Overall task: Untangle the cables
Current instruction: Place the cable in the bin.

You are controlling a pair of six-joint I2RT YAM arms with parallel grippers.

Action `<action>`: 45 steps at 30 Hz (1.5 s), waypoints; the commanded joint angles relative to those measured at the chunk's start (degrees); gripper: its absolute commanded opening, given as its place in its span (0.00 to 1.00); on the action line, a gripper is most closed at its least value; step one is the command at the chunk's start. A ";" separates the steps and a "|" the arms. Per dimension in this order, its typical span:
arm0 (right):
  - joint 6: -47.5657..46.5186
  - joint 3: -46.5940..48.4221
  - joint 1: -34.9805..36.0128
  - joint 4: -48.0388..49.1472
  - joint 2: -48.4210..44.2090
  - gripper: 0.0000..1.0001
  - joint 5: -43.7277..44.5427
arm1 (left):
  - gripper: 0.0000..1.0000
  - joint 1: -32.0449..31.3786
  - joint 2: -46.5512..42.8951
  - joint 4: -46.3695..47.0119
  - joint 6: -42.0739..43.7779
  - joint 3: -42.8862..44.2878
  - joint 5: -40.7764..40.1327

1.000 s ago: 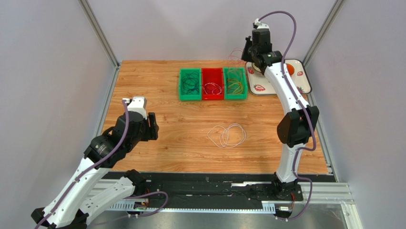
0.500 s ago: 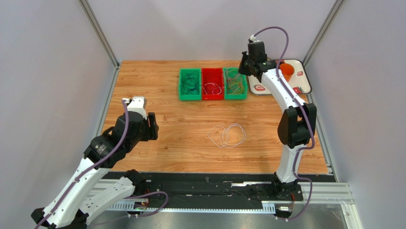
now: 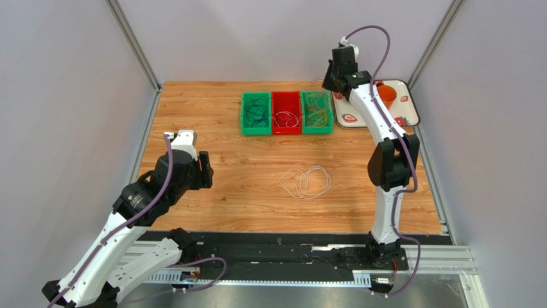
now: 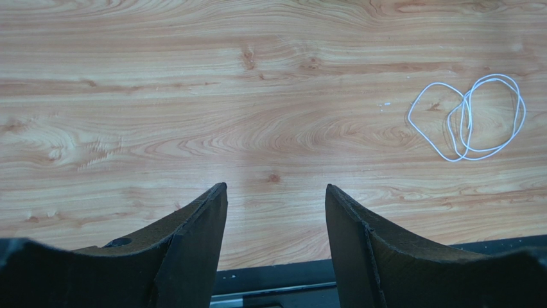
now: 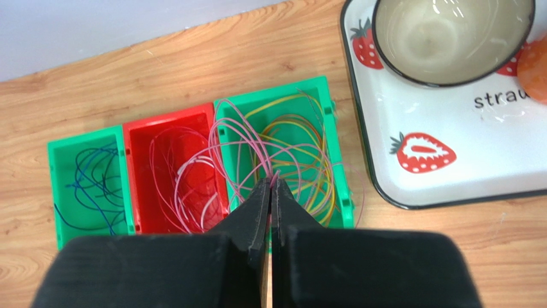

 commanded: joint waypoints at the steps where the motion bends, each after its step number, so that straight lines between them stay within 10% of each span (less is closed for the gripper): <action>1: 1.28 7.80 0.38 -2.51 4.47 0.00 1.93 | 0.66 0.45 -0.39 1.43 1.14 0.10 -0.32; 26: 7.78 12.03 2.58 2.67 7.11 0.00 -8.00 | 0.66 1.86 0.05 1.96 1.76 -0.16 1.26; 45: 4.44 -2.21 -2.70 4.87 4.04 0.00 -2.91 | 0.66 1.95 0.14 2.04 1.75 -0.07 1.08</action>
